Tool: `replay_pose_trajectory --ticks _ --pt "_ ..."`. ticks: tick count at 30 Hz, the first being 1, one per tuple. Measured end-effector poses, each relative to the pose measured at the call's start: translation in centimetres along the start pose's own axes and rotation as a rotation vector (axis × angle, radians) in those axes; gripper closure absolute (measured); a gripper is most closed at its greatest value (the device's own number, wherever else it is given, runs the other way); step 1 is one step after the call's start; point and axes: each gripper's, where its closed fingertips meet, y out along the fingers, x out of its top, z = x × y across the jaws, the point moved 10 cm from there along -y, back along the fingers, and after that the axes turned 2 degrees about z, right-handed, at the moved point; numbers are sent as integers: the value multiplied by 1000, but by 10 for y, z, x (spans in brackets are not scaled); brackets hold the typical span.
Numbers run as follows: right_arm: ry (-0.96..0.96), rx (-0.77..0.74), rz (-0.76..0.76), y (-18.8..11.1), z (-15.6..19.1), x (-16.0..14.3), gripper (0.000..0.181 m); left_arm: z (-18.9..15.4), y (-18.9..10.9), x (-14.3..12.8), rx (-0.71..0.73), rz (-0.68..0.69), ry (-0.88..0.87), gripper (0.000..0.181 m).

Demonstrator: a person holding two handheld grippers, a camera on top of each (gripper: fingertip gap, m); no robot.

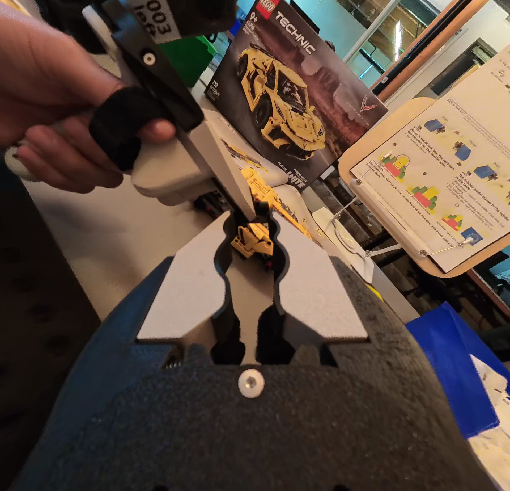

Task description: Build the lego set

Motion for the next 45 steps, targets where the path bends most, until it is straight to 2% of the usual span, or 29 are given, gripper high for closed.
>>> replay_pose_trajectory --ticks 3,7,8,10,11,12,13,14,16,17,19,21,23,24,26,27,29,35,45 --pt "48 -19 6 2 1 2 159 -3 0 -2 -39 -56 18 174" --pt "199 -48 13 4 1 4 160 -7 0 -4 8 -142 89 175" --pt "279 -63 28 3 0 4 175 -8 -2 -3 29 -169 118 174" --pt "388 63 4 2 7 8 181 -14 -6 3 -14 -240 159 175" --pt "398 45 17 2 8 9 181 -16 -4 4 -15 -186 187 175" --pt "356 -29 24 1 6 8 181 -13 -3 4 71 -120 242 174" --pt "322 -60 36 1 5 7 181 -12 -6 4 131 -118 309 175" --pt "330 -29 58 1 4 3 181 -15 -10 4 124 -136 355 175" --pt "455 135 64 0 -2 -3 181 -22 -16 6 165 -150 489 174" --pt "550 219 82 2 -10 -7 179 -25 -18 6 211 -152 583 174" --pt "779 466 23 5 -28 -13 167 -30 -19 4 266 -127 725 174" --pt "1076 719 -80 9 -46 -16 142 -34 -19 0 265 -109 819 174" --pt "1354 912 -106 18 -52 -21 138 -41 -18 -4 237 -118 893 174" --pt "1425 1021 -96 23 -49 -22 131 -44 -17 -6 234 -120 929 174" --pt "1512 1176 -71 30 -40 -23 134 -48 -15 -11 227 -123 994 174" --pt "1529 1214 -83 30 -37 -25 150 -49 -14 -12 230 -131 1013 174" --pt "1560 1223 -125 30 -33 -27 164 -51 -15 -13 212 -153 1029 174" --pt "1688 1297 -167 30 -24 -37 167 -52 -11 -19 207 -151 1068 174" --pt "1723 1373 -132 30 -21 -42 167 -53 -7 -22 208 -121 1078 174"
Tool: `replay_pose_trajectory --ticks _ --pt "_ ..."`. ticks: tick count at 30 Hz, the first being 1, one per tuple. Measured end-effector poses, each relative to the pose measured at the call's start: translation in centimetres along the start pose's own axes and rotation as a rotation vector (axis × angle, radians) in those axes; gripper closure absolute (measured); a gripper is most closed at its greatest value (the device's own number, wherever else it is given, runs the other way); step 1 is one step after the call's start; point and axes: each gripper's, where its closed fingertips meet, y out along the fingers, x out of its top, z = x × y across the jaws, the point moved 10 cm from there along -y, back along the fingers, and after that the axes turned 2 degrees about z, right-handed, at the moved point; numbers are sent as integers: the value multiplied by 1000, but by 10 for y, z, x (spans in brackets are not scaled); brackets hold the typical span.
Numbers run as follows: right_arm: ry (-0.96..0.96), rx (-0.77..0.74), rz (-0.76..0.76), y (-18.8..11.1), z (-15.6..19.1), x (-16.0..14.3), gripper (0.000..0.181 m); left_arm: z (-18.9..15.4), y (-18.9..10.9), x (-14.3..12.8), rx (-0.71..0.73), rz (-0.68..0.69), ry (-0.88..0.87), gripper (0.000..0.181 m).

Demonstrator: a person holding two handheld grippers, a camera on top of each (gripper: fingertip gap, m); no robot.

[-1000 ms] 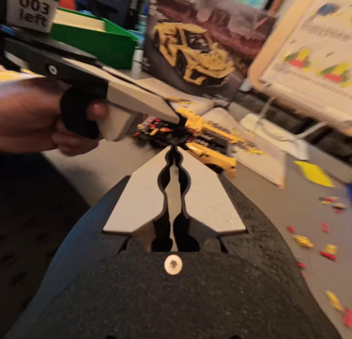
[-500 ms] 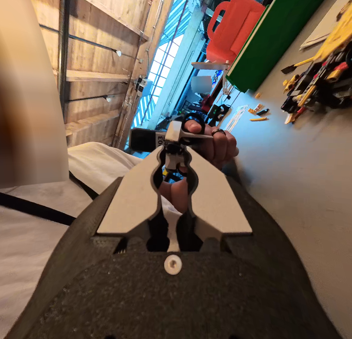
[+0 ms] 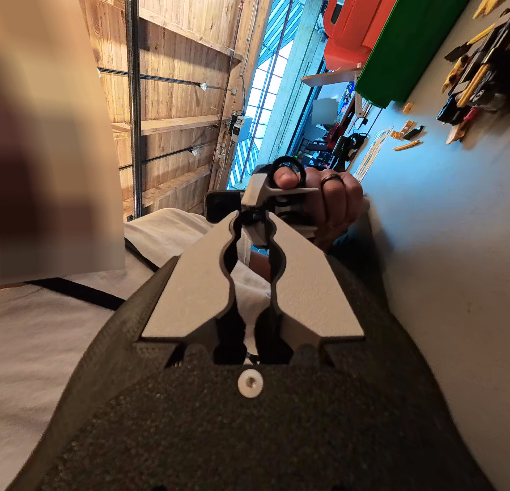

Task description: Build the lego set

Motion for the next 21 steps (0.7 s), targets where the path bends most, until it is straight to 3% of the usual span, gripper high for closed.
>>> replay_pose_trajectory --ticks 4,6,8,10,12,15,21 --pt "-10 -64 19 -5 -1 0 165 1 1 -3 -25 52 -9 174" --pt "-100 -143 -7 -25 9 11 156 9 -2 -7 15 78 -78 174" --pt "-277 -415 -39 -58 22 22 156 24 -11 -13 59 75 -213 174" --pt "-510 -780 66 -82 31 20 158 41 -23 -18 91 31 -380 175" --pt "-616 -920 241 -83 35 6 156 53 -32 -22 93 -43 -531 174" --pt "-689 -1105 361 -72 24 -10 158 61 -38 -27 89 -96 -646 174" --pt "-841 -1344 420 -53 4 -21 164 60 -38 -29 68 -100 -675 174"
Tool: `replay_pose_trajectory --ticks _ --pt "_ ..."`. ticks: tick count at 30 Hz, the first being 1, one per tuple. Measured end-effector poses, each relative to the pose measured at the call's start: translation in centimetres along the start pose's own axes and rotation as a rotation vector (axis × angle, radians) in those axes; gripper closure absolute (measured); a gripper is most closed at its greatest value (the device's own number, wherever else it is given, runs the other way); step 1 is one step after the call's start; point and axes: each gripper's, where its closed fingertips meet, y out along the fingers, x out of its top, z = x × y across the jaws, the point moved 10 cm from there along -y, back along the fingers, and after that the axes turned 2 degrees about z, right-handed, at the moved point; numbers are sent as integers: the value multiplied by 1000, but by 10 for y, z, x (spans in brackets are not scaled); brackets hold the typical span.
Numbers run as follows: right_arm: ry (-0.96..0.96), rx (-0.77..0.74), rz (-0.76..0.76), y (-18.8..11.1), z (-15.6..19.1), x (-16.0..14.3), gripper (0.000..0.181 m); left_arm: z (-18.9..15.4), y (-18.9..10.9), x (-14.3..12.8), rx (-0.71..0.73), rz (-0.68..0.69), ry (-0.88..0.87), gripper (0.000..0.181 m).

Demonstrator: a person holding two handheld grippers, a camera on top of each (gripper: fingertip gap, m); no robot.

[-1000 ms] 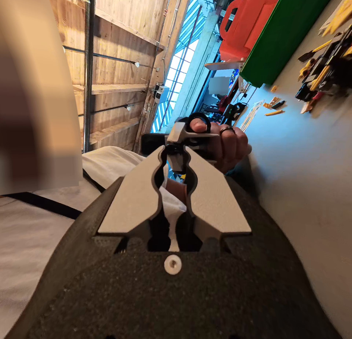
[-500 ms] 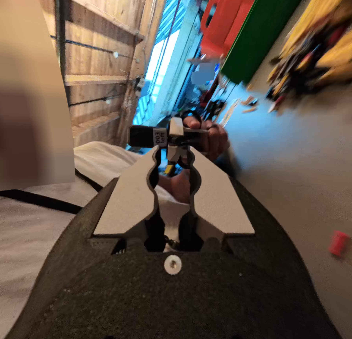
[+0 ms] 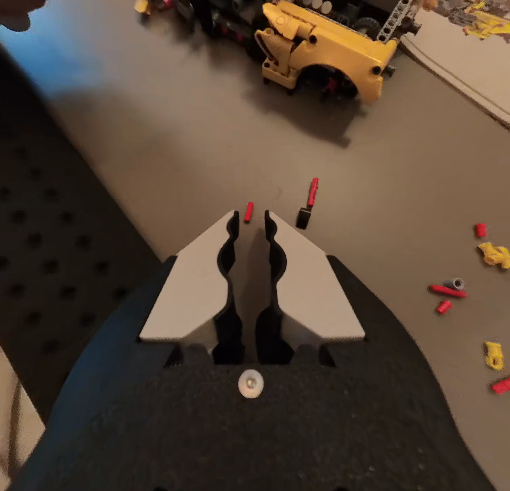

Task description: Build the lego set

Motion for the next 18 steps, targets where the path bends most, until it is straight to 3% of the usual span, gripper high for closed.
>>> replay_pose_trajectory --ticks 4,8,13,15,18 --pt "-10 20 58 8 1 2 162 -2 1 -1 -18 3 -10 174" --pt "-47 -28 78 11 0 1 175 -3 2 -2 -30 10 -14 174" --pt "-111 -47 72 11 2 2 178 -5 11 -10 -12 112 19 174" --pt "-93 -14 -54 5 6 13 178 -5 16 -16 -1 170 26 174" --pt "-26 169 -407 -14 20 45 179 -7 22 -20 -27 199 3 174"
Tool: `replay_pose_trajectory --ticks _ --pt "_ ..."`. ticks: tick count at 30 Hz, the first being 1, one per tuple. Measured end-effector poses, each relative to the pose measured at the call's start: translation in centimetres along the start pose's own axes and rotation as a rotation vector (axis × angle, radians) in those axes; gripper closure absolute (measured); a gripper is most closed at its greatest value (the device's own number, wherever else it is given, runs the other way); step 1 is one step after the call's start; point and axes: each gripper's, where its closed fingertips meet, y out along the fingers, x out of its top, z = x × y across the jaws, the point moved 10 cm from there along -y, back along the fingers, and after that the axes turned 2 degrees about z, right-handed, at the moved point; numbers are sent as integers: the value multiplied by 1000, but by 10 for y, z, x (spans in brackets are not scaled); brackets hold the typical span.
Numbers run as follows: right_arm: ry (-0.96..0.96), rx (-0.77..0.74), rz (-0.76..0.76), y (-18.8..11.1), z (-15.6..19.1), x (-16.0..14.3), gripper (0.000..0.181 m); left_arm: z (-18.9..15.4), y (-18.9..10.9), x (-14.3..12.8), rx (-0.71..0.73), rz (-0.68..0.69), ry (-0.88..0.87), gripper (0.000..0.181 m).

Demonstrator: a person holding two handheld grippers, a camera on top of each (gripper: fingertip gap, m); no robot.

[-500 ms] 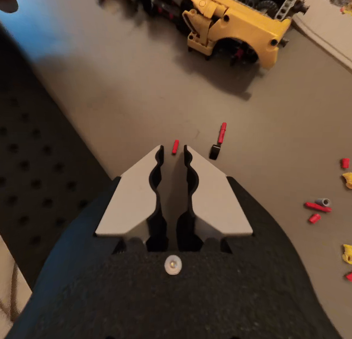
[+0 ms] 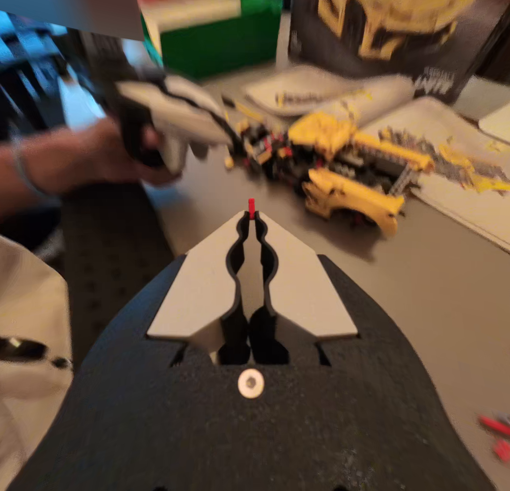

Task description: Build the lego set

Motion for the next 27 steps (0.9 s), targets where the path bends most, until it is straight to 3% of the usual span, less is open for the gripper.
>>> replay_pose_trajectory --ticks 5,10,21,27 --pt "133 150 -204 13 4 21 178 -2 1 1 -49 -29 -35 174" --pt "137 170 -166 29 9 19 178 -3 2 1 -46 -24 -25 174" --pt "89 119 -82 34 14 15 178 -9 5 0 -48 -4 32 174" --pt "147 154 -185 28 11 17 178 7 -10 6 -28 -103 -92 175"
